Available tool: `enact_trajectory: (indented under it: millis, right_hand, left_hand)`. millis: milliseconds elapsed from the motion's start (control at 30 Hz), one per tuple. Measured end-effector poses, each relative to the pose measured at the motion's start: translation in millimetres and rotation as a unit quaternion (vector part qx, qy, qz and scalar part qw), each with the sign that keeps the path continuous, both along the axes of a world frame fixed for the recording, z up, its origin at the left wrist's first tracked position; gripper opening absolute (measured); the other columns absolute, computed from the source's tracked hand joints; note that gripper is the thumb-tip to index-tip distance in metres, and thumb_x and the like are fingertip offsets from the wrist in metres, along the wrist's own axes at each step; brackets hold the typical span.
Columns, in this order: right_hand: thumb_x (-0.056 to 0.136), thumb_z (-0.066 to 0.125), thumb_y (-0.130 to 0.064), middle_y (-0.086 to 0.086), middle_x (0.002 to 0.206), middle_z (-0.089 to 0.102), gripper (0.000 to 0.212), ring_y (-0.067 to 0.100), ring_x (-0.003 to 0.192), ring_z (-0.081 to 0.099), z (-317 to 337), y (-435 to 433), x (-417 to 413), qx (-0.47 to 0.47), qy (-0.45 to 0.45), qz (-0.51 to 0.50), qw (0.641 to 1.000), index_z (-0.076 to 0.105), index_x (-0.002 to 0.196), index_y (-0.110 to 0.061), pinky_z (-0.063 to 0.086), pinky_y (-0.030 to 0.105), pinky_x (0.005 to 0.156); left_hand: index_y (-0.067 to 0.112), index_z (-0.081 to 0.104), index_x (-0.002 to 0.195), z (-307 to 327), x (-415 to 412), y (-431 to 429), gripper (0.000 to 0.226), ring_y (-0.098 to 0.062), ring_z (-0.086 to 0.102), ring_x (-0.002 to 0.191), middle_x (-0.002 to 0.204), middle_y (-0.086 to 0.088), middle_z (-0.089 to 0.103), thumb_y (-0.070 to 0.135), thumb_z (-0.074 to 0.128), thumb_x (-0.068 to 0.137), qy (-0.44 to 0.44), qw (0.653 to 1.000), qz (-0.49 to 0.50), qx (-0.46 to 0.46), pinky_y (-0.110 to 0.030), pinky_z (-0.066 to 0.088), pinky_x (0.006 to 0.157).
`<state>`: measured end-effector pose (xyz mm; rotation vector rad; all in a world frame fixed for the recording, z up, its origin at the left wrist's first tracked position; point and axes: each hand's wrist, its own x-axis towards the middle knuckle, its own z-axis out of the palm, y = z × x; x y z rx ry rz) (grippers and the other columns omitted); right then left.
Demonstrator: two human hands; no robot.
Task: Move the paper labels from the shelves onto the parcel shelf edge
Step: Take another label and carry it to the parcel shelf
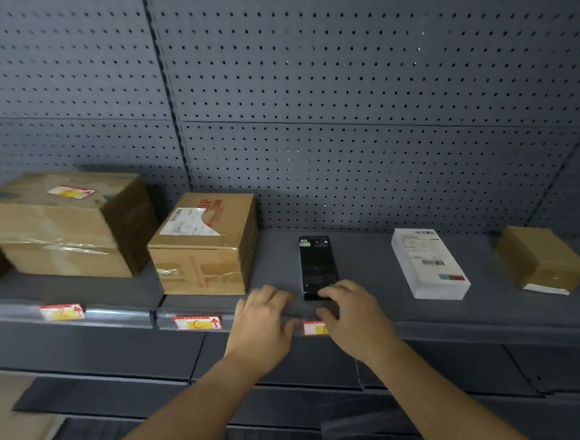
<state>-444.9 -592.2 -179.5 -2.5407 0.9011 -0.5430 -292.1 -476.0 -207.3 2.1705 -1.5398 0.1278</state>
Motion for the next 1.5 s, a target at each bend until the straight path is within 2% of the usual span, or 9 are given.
enact_trajectory:
  millis: [233, 400, 567, 700, 867, 1033, 1167, 1333, 1500]
  right_hand:
    - [0.095, 0.055, -0.039, -0.002, 0.136, 0.051, 0.043, 0.022, 0.122, 0.048, 59.7, 25.4, 49.5, -0.059, 0.017, 0.081, 0.995, 0.054, 0.134, -0.023, 0.04, 0.043, 0.101]
    - [0.093, 0.051, -0.042, -0.004, 0.131, 0.053, 0.039, 0.023, 0.118, 0.051, 93.3, 50.0, 81.4, -0.105, 0.015, 0.167, 0.98, 0.056, 0.129, -0.026, 0.043, 0.044, 0.097]
    - [0.095, 0.05, -0.037, -0.002, 0.131, 0.051, 0.035, 0.025, 0.115, 0.05, 109.0, 92.7, 106.4, -0.103, 0.005, 0.248, 0.963, 0.058, 0.124, -0.021, 0.044, 0.044, 0.098]
    - [0.095, 0.052, -0.045, -0.008, 0.135, 0.05, 0.041, 0.02, 0.122, 0.049, 113.3, 127.6, 128.9, -0.087, -0.018, 0.304, 0.948, 0.052, 0.132, -0.029, 0.045, 0.039, 0.099]
    - [0.094, 0.054, -0.044, -0.008, 0.129, 0.053, 0.044, 0.02, 0.116, 0.053, 130.1, 184.8, 167.9, -0.094, -0.05, 0.371, 0.923, 0.052, 0.135, -0.029, 0.048, 0.039, 0.094]
    - [0.093, 0.055, -0.043, -0.007, 0.124, 0.058, 0.036, 0.017, 0.111, 0.054, 141.8, 252.2, 216.9, -0.125, -0.08, 0.413, 0.898, 0.057, 0.127, -0.03, 0.047, 0.034, 0.092]
    - [0.092, 0.055, -0.043, -0.007, 0.124, 0.058, 0.041, 0.018, 0.112, 0.054, 142.5, 301.9, 265.6, -0.121, -0.087, 0.431, 0.89, 0.056, 0.13, -0.028, 0.047, 0.035, 0.092]
    - [0.091, 0.06, -0.04, -0.008, 0.122, 0.059, 0.034, 0.014, 0.107, 0.056, 136.4, 352.9, 328.4, -0.094, -0.089, 0.429, 0.894, 0.059, 0.123, -0.029, 0.051, 0.031, 0.086]
    - [0.091, 0.06, -0.039, -0.01, 0.128, 0.056, 0.04, 0.012, 0.114, 0.054, 121.3, 381.9, 380.3, -0.077, -0.072, 0.417, 0.903, 0.055, 0.13, -0.032, 0.049, 0.028, 0.09]
  left_hand:
    - [0.029, 0.051, 0.125, 77.5, 22.7, 34.1, 0.04, -0.02, 0.048, 0.117, 0.124, 0.004, 0.053, 0.041, 0.059, 0.088, -0.039, 0.989, 0.145, 0.011, -0.041, 0.04, 0.1]
    - [0.03, 0.049, 0.133, 114.2, 28.4, 78.5, 0.042, -0.023, 0.047, 0.124, 0.137, 0.003, 0.05, 0.038, 0.055, 0.092, -0.05, 0.97, 0.238, 0.007, -0.045, 0.039, 0.101]
    - [0.028, 0.053, 0.125, 132.6, 29.9, 136.4, 0.038, -0.022, 0.048, 0.117, 0.127, 0.004, 0.053, 0.039, 0.055, 0.089, -0.064, 0.946, 0.317, 0.002, -0.043, 0.044, 0.096]
    - [0.028, 0.054, 0.126, 139.4, 35.4, 184.4, 0.041, -0.02, 0.049, 0.12, 0.129, 0.006, 0.053, 0.041, 0.056, 0.088, -0.074, 0.92, 0.385, -0.006, -0.041, 0.045, 0.095]
    - [0.027, 0.053, 0.127, 153.9, 48.6, 244.3, 0.041, -0.02, 0.047, 0.121, 0.13, 0.007, 0.051, 0.041, 0.055, 0.088, -0.073, 0.89, 0.449, -0.005, -0.04, 0.042, 0.094]
    - [0.027, 0.054, 0.127, 164.2, 80.2, 313.0, 0.042, -0.019, 0.048, 0.119, 0.128, 0.007, 0.053, 0.04, 0.057, 0.088, -0.088, 0.867, 0.49, -0.013, -0.04, 0.044, 0.095]
    - [0.026, 0.056, 0.122, 165.0, 122.3, 363.0, 0.037, -0.019, 0.049, 0.115, 0.124, 0.007, 0.054, 0.04, 0.057, 0.088, -0.092, 0.859, 0.504, -0.013, -0.038, 0.043, 0.092]
    - [0.027, 0.056, 0.12, 163.7, 187.6, 410.3, 0.034, -0.017, 0.05, 0.112, 0.121, 0.008, 0.055, 0.037, 0.055, 0.088, -0.082, 0.874, 0.48, -0.007, -0.033, 0.042, 0.091]
    - [0.026, 0.056, 0.12, 155.1, 248.4, 437.4, 0.034, -0.016, 0.05, 0.113, 0.122, 0.008, 0.054, 0.034, 0.055, 0.088, -0.067, 0.89, 0.452, 0.001, -0.034, 0.043, 0.093]
